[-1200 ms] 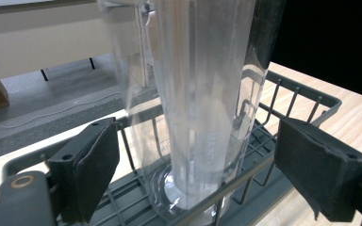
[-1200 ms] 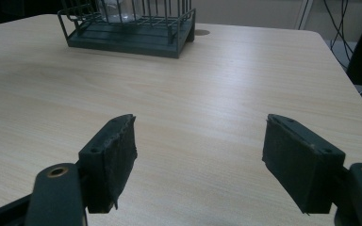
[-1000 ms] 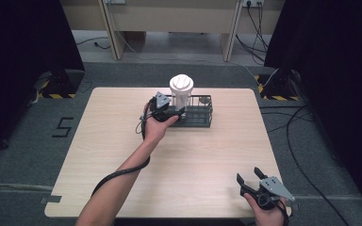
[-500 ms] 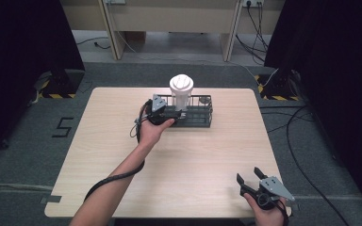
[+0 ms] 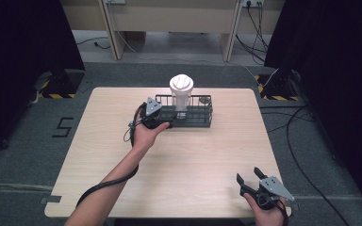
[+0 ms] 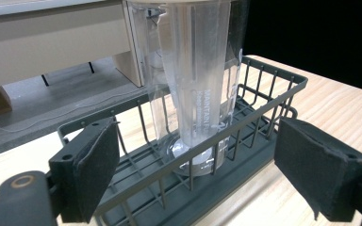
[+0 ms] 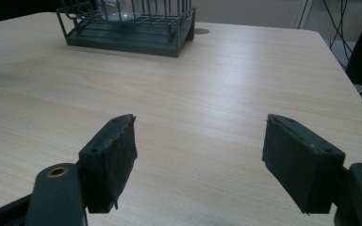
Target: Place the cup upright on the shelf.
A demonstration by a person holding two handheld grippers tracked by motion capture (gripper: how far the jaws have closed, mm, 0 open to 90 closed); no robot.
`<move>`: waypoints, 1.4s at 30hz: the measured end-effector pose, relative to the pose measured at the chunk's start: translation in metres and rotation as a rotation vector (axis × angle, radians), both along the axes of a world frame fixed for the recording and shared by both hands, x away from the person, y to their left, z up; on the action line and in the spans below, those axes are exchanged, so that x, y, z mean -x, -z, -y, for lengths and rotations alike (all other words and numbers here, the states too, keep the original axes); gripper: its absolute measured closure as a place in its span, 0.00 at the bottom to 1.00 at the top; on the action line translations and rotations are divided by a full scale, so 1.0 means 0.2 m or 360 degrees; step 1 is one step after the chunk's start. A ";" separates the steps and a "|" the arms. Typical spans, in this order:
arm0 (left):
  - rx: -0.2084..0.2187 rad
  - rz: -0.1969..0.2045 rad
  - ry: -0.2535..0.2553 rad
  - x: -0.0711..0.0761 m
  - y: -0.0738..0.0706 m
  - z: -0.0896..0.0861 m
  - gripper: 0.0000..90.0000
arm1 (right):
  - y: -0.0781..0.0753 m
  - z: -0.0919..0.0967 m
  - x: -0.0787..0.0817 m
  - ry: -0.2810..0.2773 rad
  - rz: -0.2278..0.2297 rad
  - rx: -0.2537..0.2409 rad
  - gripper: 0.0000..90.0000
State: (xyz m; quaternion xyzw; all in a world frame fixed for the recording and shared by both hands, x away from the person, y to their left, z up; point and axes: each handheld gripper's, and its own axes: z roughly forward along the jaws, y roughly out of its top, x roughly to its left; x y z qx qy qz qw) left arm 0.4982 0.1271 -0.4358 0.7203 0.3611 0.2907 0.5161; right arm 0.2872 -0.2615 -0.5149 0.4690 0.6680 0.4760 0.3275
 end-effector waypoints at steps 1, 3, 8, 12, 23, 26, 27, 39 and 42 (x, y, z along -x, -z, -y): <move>-0.0002 0.0001 0.0002 0.01 0.00 -0.01 0.16 | 0.00 0.00 0.00 -0.0002 0.0000 -0.0001 0.30; -0.0005 0.0000 0.0005 0.02 0.00 -0.02 0.16 | 0.00 0.00 0.00 -0.0002 -0.0002 0.0000 0.30; -0.0011 -0.0002 0.0008 0.06 0.00 -0.06 0.16 | 0.00 0.00 0.00 -0.0001 -0.0001 0.0006 0.30; -0.0014 0.0006 0.0008 0.08 0.00 -0.08 0.16 | 0.00 0.00 0.00 -0.0002 -0.0002 0.0004 0.30; -0.0022 0.0008 0.0013 0.17 -0.01 -0.18 0.16 | 0.00 0.00 0.00 -0.0001 -0.0006 0.0007 0.30; -0.0017 0.0006 0.0007 0.20 0.00 -0.20 0.16 | 0.00 0.00 0.00 -0.0003 -0.0006 0.0011 0.30; -0.0020 0.0006 0.0008 0.22 0.00 -0.22 0.16 | 0.00 0.00 0.00 -0.0003 -0.0006 0.0011 0.30; -0.0018 0.0009 0.0001 0.34 0.02 -0.33 0.16 | 0.00 0.00 0.00 0.0000 -0.0007 0.0012 0.30; -0.0011 0.0009 -0.0003 0.37 0.03 -0.35 0.16 | 0.00 0.00 0.00 0.0001 -0.0006 0.0012 0.30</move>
